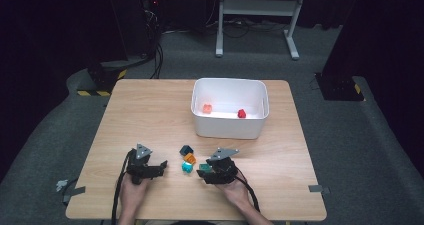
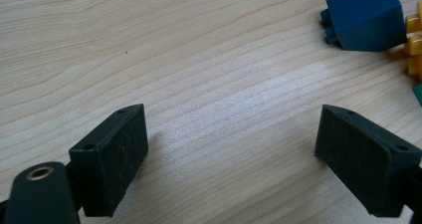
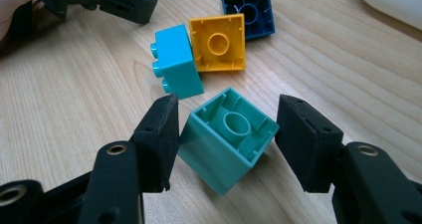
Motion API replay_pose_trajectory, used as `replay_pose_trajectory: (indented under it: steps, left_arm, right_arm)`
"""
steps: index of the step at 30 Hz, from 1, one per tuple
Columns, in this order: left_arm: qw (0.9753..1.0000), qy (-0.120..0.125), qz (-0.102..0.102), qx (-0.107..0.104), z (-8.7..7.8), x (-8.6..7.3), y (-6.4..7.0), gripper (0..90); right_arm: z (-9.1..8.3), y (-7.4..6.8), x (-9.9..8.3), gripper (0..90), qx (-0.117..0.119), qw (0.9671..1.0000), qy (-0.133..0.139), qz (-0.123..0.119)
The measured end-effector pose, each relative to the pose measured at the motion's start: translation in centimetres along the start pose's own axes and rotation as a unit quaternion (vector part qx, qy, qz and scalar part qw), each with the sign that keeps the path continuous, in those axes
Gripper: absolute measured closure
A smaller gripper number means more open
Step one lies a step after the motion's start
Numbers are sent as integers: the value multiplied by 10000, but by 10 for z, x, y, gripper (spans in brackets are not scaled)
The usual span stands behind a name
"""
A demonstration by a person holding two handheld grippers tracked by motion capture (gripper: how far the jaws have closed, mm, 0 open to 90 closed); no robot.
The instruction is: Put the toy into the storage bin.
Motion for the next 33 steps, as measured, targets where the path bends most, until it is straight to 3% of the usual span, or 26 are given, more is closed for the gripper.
replay_pose_trajectory:
  steps: [22,33]
  left_arm:
    - [10000,-1,2,1,0,0,0,131]
    - [10000,0,3,0,0,0,0,131]
  right_arm:
    - [-15,9,8,461,-152,9996,239,-1]
    - [-31,18,22,473,-158,9991,388,57]
Point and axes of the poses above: each handheld gripper's, and its own axes: z roughly forward along the jaws, x roughly out of its top, y roughly to its right, the point moved 6 cm from there along z, roughly forward along the jaws, and after that the axes turned 3 degrees about z, right-handed, at the moved point
